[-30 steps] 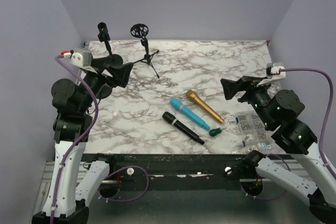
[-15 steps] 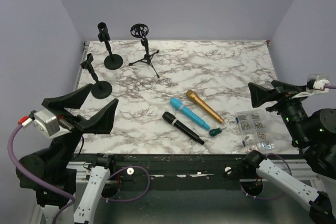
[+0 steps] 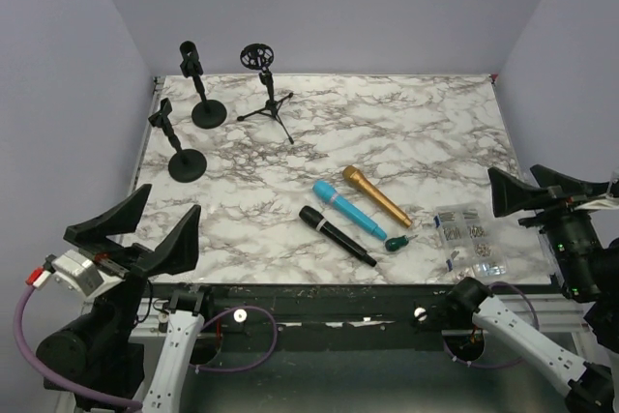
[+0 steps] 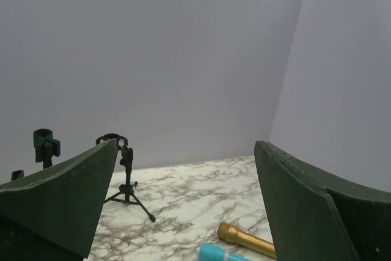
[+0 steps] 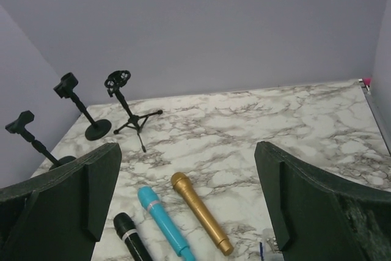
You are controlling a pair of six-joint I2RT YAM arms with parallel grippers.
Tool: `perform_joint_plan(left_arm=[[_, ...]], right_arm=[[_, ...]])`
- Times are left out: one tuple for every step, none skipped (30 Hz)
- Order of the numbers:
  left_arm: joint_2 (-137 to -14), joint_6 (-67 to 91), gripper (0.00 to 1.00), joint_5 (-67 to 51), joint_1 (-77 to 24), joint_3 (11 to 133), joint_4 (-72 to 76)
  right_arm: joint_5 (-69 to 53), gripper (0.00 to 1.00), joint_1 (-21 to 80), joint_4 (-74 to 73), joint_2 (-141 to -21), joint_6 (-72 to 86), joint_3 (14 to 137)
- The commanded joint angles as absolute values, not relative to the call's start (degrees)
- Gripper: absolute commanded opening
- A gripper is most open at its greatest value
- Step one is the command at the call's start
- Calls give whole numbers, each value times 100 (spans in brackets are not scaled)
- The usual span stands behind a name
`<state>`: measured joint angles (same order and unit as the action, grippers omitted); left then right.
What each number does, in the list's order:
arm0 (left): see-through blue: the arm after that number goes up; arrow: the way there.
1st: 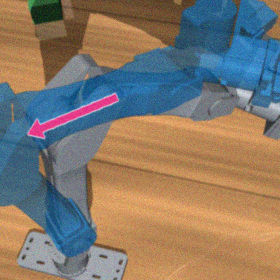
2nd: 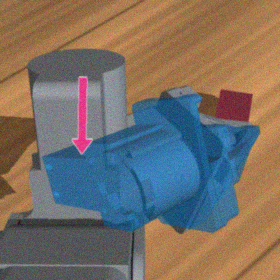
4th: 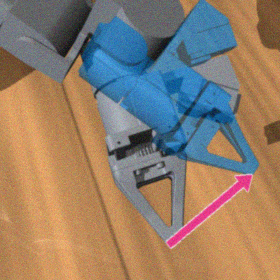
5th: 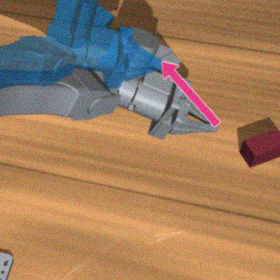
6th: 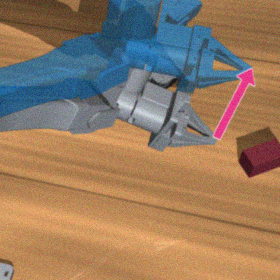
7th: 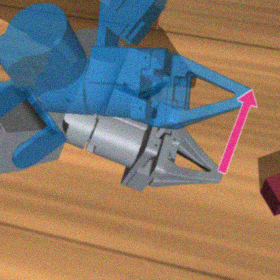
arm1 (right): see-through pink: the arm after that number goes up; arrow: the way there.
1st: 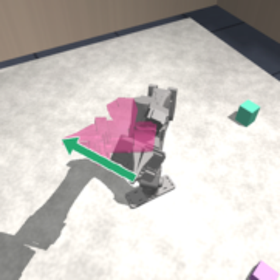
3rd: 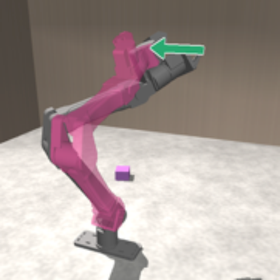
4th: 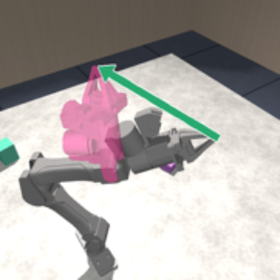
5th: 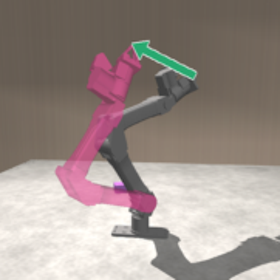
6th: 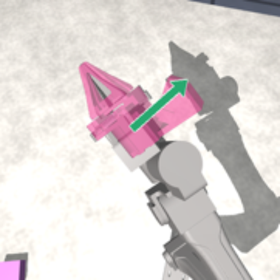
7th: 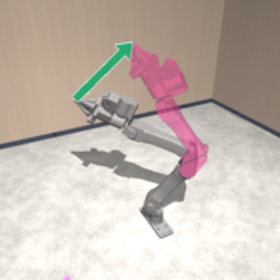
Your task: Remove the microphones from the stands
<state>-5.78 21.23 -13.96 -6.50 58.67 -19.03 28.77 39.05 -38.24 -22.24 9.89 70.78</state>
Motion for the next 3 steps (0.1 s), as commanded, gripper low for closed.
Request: perform_joint_plan(left_arm=[[-572, 2191, 99, -1186, -673, 5610, -1953], [-595, 2220, 99, -1187, -669, 5593, -1937], [-598, 2228, 99, -1203, -673, 5580, -1927]], right_arm=[[2656, 100, 3946, -3976, -1976, 1007, 6862], [2937, 100, 3946, -3945, -1954, 1205, 6848], [3136, 100, 3943, -3943, -1916, 1301, 6840]])
